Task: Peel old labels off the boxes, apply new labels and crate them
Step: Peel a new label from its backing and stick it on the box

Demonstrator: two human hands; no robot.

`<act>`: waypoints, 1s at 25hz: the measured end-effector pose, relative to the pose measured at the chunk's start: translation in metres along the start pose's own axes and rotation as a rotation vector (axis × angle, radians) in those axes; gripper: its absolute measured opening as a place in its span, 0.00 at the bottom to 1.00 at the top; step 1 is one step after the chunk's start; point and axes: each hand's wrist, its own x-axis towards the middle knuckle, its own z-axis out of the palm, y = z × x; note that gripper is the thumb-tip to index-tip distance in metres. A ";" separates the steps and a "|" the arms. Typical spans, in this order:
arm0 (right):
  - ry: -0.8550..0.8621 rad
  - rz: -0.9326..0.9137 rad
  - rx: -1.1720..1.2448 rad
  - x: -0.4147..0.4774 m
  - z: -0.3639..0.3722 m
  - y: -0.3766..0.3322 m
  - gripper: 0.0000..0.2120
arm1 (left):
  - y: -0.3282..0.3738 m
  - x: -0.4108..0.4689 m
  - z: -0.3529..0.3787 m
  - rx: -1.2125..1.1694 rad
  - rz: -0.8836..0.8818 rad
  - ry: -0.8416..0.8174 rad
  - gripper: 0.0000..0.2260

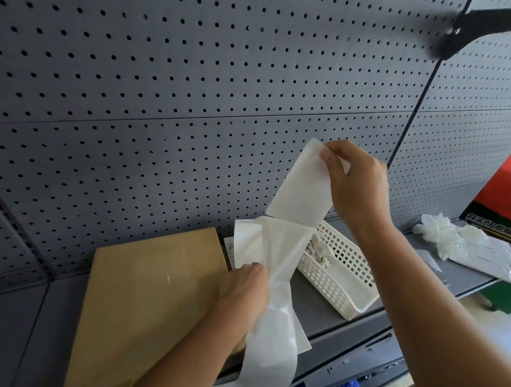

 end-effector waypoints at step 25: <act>-0.805 -0.646 0.229 -0.147 0.082 -0.047 0.18 | -0.127 -0.070 -0.048 -1.704 -0.230 0.383 0.09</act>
